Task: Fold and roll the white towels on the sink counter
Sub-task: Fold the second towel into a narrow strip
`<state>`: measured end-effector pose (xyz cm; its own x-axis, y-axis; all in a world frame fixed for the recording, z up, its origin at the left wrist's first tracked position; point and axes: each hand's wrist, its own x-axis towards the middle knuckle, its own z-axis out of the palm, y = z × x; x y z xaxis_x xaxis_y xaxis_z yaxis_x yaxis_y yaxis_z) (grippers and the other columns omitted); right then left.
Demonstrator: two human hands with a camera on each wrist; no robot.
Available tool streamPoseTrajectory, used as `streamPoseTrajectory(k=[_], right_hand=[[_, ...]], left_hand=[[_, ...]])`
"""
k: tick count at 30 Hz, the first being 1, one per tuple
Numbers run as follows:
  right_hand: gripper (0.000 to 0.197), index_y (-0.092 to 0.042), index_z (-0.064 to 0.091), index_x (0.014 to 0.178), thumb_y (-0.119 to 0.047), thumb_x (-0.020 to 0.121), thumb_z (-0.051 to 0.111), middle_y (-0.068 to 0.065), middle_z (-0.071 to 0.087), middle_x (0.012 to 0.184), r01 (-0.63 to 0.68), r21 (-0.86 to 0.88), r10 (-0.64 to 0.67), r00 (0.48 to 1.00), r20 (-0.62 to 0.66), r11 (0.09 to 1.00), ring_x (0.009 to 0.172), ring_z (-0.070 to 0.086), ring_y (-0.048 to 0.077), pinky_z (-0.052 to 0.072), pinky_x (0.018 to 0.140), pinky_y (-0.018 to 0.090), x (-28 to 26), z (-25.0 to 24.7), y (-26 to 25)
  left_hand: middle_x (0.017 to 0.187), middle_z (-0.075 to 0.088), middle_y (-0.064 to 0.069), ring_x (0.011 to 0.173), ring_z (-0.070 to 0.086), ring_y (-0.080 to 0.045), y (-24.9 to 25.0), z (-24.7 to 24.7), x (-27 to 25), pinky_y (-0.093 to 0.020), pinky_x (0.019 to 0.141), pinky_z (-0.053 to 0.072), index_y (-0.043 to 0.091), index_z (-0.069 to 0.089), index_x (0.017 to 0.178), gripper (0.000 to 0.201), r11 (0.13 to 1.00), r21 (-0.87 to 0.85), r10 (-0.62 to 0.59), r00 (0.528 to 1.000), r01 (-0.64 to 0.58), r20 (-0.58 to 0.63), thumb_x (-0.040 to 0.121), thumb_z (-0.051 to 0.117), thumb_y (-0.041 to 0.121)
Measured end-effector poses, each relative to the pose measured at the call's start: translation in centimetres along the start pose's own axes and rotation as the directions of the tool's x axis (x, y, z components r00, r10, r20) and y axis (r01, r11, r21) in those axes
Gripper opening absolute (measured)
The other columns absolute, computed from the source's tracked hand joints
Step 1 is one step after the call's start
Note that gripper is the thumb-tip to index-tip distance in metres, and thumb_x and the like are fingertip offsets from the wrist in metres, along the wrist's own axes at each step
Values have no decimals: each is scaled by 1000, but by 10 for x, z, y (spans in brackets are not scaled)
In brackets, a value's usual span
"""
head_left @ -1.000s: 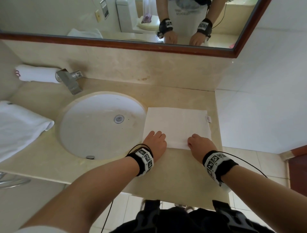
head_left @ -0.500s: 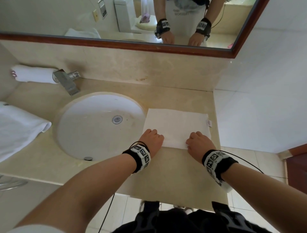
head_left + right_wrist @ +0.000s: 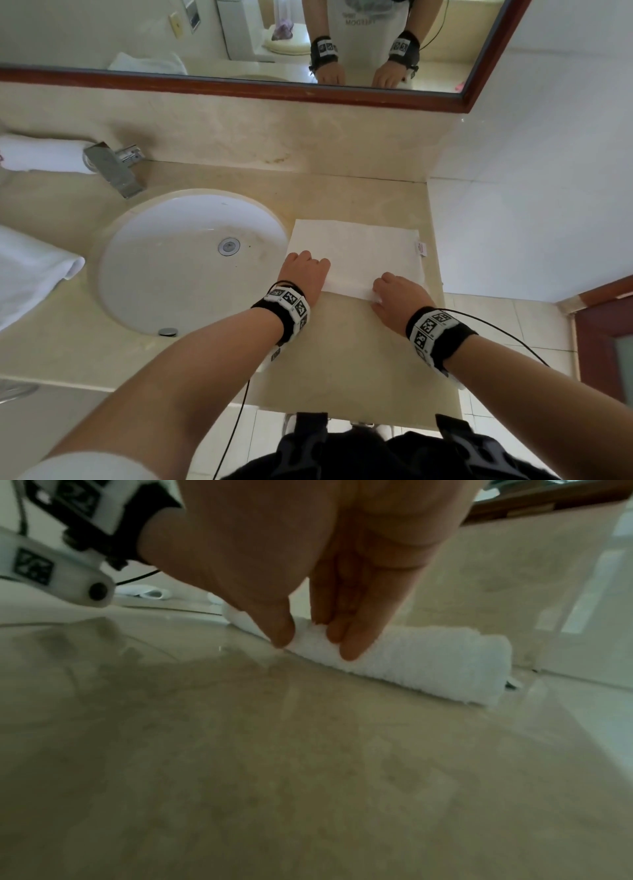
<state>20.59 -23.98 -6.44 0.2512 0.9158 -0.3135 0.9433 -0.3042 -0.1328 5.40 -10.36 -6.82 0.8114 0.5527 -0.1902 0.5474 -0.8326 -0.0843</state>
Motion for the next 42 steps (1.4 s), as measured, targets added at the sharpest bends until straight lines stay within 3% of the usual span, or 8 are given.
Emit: streamPoseTrajectory(k=[5,9,13,17,20,29,35,42], right_hand=[[22,-20,56,111,-26,95,42,0,61,108,-88,13,88,995,-36,996,100,58,21,47,77,32,5,-8,0],[28,-24,60,116,-28,96,43,1,63,113,-125,-40,128,989,76,991,106,57,22,47,82,32,16,-18,0],[27,-23,64,117,-27,92,54,2,63,118,-197,55,185,969,164,979,109,58,22,48,89,31,28,-24,3],[28,-19,64,114,-28,88,63,2,63,115,-245,147,216,958,192,958,108,59,21,46,91,29,36,-24,7],[19,-22,60,101,-26,84,67,-4,65,100,-256,264,240,966,92,930,94,61,18,48,82,28,33,-24,12],[27,-10,61,111,-27,93,52,5,52,115,-12,-73,13,1000,14,997,104,54,24,50,85,35,18,-14,1],[24,-10,55,113,-4,91,46,6,52,117,-55,-225,51,998,-24,973,106,52,22,45,69,31,18,-14,-9],[27,-16,58,113,-16,89,45,3,62,113,-50,-220,75,991,107,974,104,60,23,46,79,31,27,-26,-4]], left_hand=[[69,62,-3,70,56,-25,-5,-5,-5,-31,65,40,13,58,66,15,993,30,117,993,-117,-21,64,63,-1],[59,62,2,56,57,-21,-11,10,-11,-29,61,48,18,62,53,18,964,122,247,965,-236,-85,60,79,22],[65,63,1,65,59,-21,-7,9,-10,-32,70,49,17,64,57,14,968,132,225,972,-214,-74,61,76,22],[109,57,-7,103,50,-26,-5,8,-3,-34,85,37,9,66,97,21,992,-14,127,991,-126,39,91,46,12],[116,55,-9,109,48,-26,-8,2,4,-33,86,36,10,56,115,24,992,-109,69,995,-61,78,96,42,16],[113,56,-6,107,46,-26,0,2,8,-34,84,36,10,66,99,23,999,-5,39,999,-38,39,89,46,7],[116,51,-11,112,44,-29,5,-5,6,-35,88,36,4,59,101,27,995,68,75,997,-76,17,87,38,-4],[115,58,-8,111,47,-25,1,-8,9,-34,92,37,10,59,107,25,993,56,100,988,-107,121,90,42,4]])
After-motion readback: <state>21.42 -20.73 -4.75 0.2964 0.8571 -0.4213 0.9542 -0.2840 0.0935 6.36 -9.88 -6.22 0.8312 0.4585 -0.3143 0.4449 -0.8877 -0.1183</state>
